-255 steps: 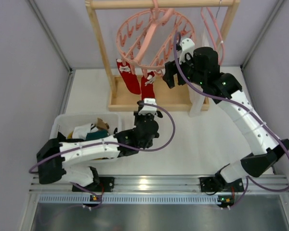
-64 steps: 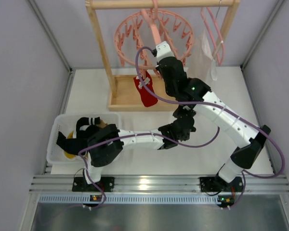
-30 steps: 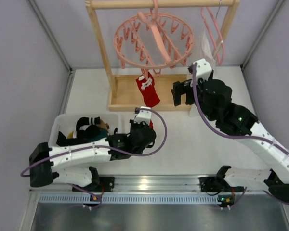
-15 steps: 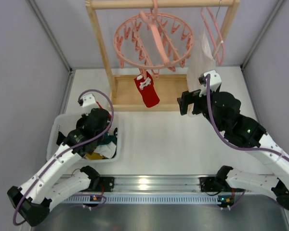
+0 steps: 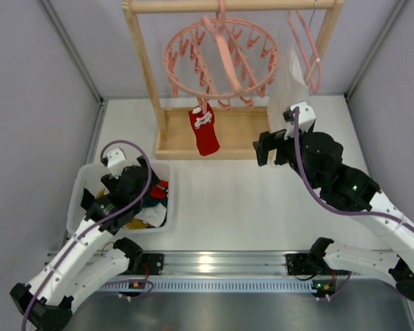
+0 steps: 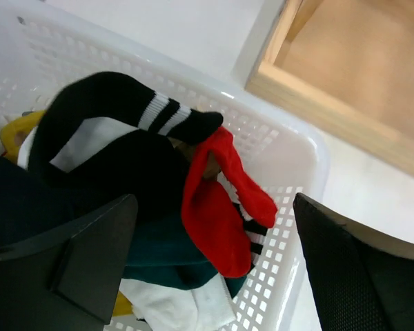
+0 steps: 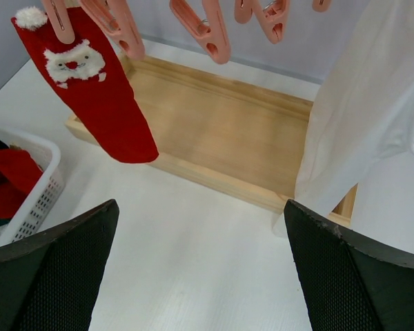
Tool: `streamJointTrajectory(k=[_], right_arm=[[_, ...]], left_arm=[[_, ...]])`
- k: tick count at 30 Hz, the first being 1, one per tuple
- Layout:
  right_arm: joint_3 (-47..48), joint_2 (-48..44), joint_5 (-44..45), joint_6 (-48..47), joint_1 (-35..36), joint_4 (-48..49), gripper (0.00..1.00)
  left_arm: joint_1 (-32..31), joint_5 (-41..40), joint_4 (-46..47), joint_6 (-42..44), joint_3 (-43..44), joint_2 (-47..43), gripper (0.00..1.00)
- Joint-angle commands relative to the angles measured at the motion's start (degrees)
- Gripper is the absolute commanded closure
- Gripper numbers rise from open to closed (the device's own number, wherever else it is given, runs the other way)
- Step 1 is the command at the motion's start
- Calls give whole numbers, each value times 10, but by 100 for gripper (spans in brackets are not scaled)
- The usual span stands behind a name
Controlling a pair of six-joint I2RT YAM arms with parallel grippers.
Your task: Remove the socks clipped to the hanger
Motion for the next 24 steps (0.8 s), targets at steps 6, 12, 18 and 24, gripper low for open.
streamJointTrajectory(k=[6, 12, 18, 24], right_arm=[[-9, 0, -5, 6, -4, 28, 0], [-20, -8, -24, 13, -4, 39, 0], [-34, -36, -83, 15, -5, 47, 1], [-53, -73, -179, 7, -5, 66, 1]], left_arm=[[2, 58, 30, 6, 47, -36, 1], [0, 335, 264, 155, 33, 26, 1], [0, 408, 516, 206, -37, 67, 1], [1, 468, 611, 263, -5, 177, 1]])
